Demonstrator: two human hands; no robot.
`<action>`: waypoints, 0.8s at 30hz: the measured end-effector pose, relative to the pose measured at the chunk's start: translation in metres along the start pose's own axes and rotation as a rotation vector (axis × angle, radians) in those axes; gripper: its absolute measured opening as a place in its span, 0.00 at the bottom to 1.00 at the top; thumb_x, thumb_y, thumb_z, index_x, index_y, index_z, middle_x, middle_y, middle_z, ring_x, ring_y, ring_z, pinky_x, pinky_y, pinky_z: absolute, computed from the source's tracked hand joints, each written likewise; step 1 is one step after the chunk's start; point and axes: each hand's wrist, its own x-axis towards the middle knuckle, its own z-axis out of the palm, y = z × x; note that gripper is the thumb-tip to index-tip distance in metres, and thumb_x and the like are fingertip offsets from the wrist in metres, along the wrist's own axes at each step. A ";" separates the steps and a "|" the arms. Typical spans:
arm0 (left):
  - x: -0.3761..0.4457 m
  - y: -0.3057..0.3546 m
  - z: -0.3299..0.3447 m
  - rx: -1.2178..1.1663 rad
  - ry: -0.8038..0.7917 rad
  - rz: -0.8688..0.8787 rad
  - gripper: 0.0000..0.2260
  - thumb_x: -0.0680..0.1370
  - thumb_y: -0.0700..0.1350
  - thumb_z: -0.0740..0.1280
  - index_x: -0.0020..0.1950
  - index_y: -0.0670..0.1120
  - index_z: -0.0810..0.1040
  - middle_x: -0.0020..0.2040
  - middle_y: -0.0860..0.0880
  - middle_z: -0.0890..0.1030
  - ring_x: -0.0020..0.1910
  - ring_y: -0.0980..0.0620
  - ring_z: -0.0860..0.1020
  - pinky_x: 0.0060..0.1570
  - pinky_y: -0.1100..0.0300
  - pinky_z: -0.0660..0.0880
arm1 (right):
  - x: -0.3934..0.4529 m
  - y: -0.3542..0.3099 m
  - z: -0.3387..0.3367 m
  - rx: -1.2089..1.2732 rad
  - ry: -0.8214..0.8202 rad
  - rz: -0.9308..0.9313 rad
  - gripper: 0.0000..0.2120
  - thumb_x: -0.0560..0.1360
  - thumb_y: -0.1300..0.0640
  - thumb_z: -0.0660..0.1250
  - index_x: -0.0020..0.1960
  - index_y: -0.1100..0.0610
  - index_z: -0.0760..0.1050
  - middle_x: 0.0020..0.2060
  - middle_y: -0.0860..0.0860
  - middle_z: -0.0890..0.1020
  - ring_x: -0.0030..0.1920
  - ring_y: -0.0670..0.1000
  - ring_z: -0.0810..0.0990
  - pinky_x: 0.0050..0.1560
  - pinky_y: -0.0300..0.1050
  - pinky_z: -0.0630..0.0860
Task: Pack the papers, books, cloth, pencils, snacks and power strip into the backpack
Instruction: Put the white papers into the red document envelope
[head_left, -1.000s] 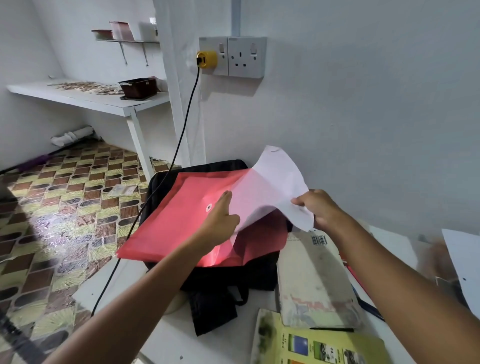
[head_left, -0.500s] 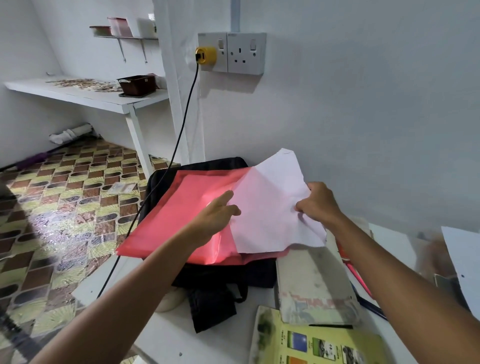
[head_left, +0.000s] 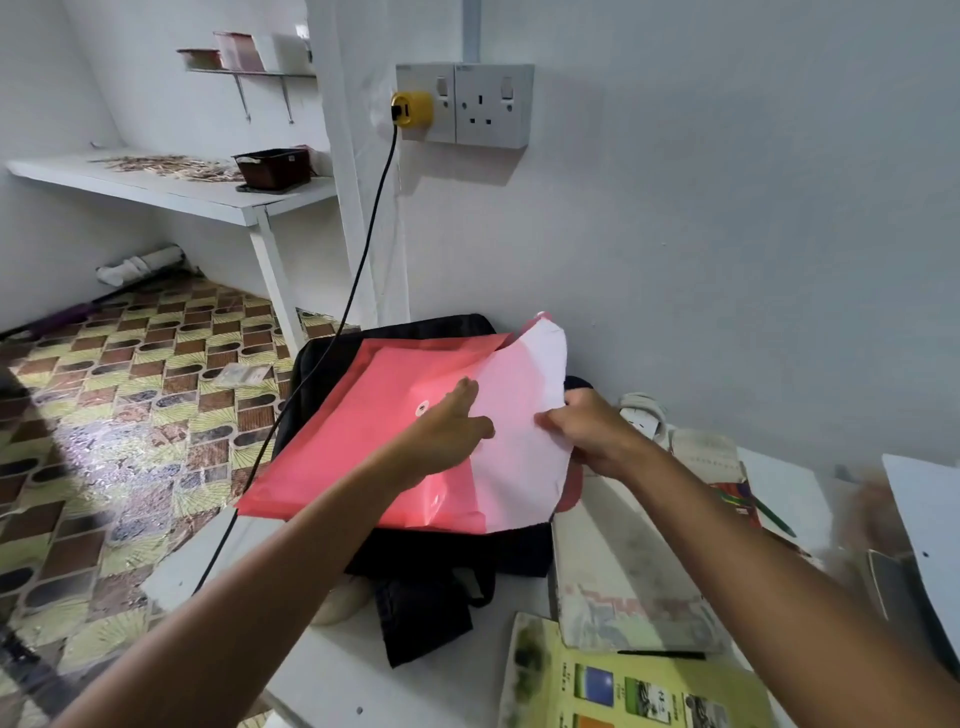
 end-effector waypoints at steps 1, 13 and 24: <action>-0.002 0.003 0.003 0.053 -0.016 0.021 0.24 0.80 0.39 0.59 0.74 0.45 0.57 0.72 0.53 0.62 0.75 0.49 0.54 0.69 0.55 0.55 | 0.000 0.000 0.007 0.016 -0.045 0.007 0.08 0.74 0.68 0.64 0.53 0.67 0.76 0.49 0.62 0.82 0.44 0.57 0.81 0.47 0.53 0.78; -0.021 0.019 0.015 0.404 0.018 0.150 0.31 0.78 0.37 0.57 0.77 0.36 0.44 0.78 0.39 0.40 0.77 0.43 0.42 0.73 0.57 0.44 | 0.012 -0.009 0.042 0.328 -0.143 0.168 0.11 0.76 0.67 0.61 0.57 0.65 0.76 0.45 0.56 0.83 0.42 0.54 0.81 0.36 0.41 0.78; -0.023 0.024 0.020 0.397 0.123 0.217 0.31 0.76 0.36 0.57 0.76 0.34 0.48 0.78 0.38 0.45 0.78 0.45 0.46 0.75 0.55 0.47 | 0.008 -0.009 0.037 0.234 -0.110 0.139 0.13 0.76 0.72 0.58 0.36 0.60 0.70 0.20 0.51 0.74 0.18 0.45 0.73 0.20 0.35 0.70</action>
